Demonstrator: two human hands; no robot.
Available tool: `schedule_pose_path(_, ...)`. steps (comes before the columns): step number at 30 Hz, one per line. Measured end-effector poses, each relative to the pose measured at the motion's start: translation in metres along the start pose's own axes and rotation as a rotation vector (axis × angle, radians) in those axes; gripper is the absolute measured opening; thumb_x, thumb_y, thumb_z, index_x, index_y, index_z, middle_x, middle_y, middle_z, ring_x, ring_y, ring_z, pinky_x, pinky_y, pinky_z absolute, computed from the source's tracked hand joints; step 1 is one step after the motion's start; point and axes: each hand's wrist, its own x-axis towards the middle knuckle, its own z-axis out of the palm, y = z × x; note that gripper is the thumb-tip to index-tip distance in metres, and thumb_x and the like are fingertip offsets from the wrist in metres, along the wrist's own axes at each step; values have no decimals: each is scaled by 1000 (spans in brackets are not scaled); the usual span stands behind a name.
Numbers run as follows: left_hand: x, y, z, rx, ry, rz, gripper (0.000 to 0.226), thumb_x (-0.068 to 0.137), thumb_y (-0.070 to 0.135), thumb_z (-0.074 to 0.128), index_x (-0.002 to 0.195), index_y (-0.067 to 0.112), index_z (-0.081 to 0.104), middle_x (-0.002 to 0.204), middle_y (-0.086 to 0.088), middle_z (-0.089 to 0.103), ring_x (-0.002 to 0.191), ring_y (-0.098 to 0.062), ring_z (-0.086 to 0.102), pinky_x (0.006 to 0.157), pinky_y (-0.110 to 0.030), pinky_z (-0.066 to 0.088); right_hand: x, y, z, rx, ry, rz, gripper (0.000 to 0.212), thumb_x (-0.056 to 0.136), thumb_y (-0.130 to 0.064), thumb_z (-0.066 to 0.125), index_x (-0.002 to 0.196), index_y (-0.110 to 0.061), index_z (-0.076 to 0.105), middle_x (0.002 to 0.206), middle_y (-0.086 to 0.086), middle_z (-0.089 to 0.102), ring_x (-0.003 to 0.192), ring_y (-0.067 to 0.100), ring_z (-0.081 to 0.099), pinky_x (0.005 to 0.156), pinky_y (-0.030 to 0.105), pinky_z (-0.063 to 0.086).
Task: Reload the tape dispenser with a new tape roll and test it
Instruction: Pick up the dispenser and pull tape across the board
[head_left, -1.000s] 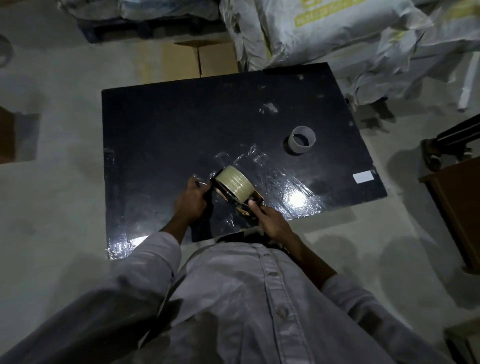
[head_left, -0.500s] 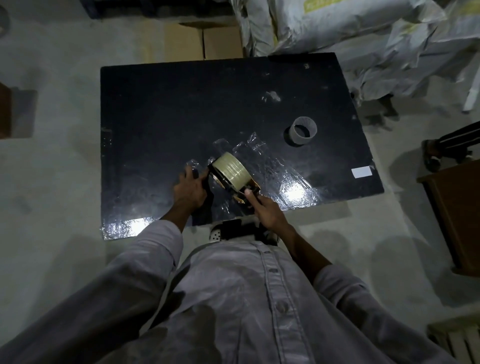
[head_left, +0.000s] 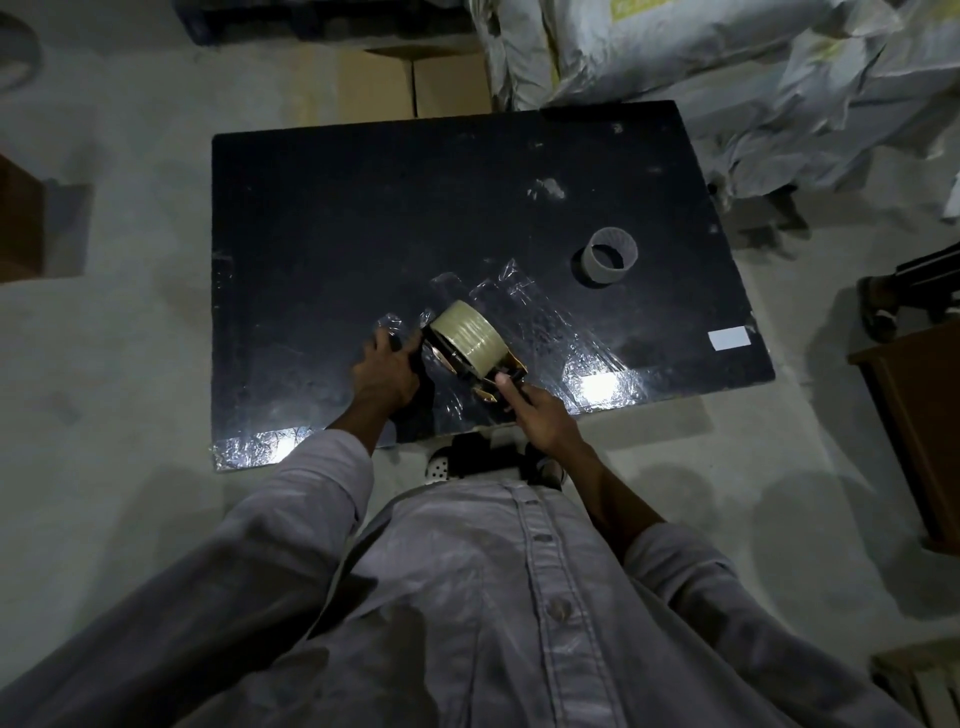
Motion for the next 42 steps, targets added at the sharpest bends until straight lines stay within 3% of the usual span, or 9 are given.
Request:
schedule_pose_path(4,-2,6,4,39,34,15,83,108,51,55,173,53,3,178,-22,11,158,-47,30,109,-63,49,-12,24,-7,-27,60,0,73,96,-97,48,75,-30,68,81,-8,72,85,17,70,83,40,51)
schedule_pose_path(9,-10,14,24,209,197,274,90,93,32,66,172,7,31,177,-21,28,161,-42,33,127,-58,33,-20,50,-9,-42,87,5,77,92,-103,43,80,-32,70,80,-6,72,87,23,72,92,49,57)
schedule_pose_path(12,-15,13,44,140,178,510,82,85,28,62,164,11,46,180,-17,30,170,-40,21,135,-62,21,-24,51,-10,-36,89,-19,61,94,-100,44,74,-48,67,75,-10,65,84,21,67,89,46,53)
schedule_pose_path(16,-19,15,49,99,83,527,79,89,33,46,164,11,45,183,-14,25,172,-38,12,137,-61,15,-26,51,-9,-48,88,-37,60,95,-101,43,76,-50,68,73,-12,62,84,21,65,87,44,50)
schedule_pose_path(20,-15,11,52,82,97,496,84,96,43,27,176,18,25,187,-3,5,174,-29,4,138,-57,13,-35,64,-16,-90,121,3,82,90,-105,38,91,-32,75,86,-5,76,91,22,73,90,46,56)
schedule_pose_path(22,-14,9,57,61,119,482,80,103,47,21,179,23,12,188,0,0,174,-27,1,138,-57,13,-45,86,-22,-117,158,51,81,85,-108,35,85,-38,74,85,-2,77,90,24,74,87,44,56)
schedule_pose_path(26,-16,14,62,21,118,477,82,107,56,29,179,25,4,187,0,-7,174,-27,-7,138,-59,5,-71,125,-24,-99,257,106,76,90,-102,41,76,-33,70,70,-3,72,75,21,71,79,44,56)
schedule_pose_path(32,-27,15,74,105,107,534,85,104,84,29,176,47,1,186,-3,-17,172,-35,-15,133,-69,-6,-79,121,-25,-86,273,101,60,98,-88,49,80,-37,74,74,-4,74,82,21,74,78,40,54)
schedule_pose_path(42,-81,66,113,296,19,493,134,81,77,71,178,22,-4,187,-9,-6,172,-39,-14,135,-68,2,-58,132,-39,105,36,64,92,89,-100,54,85,-11,77,64,12,72,53,23,62,66,38,50)
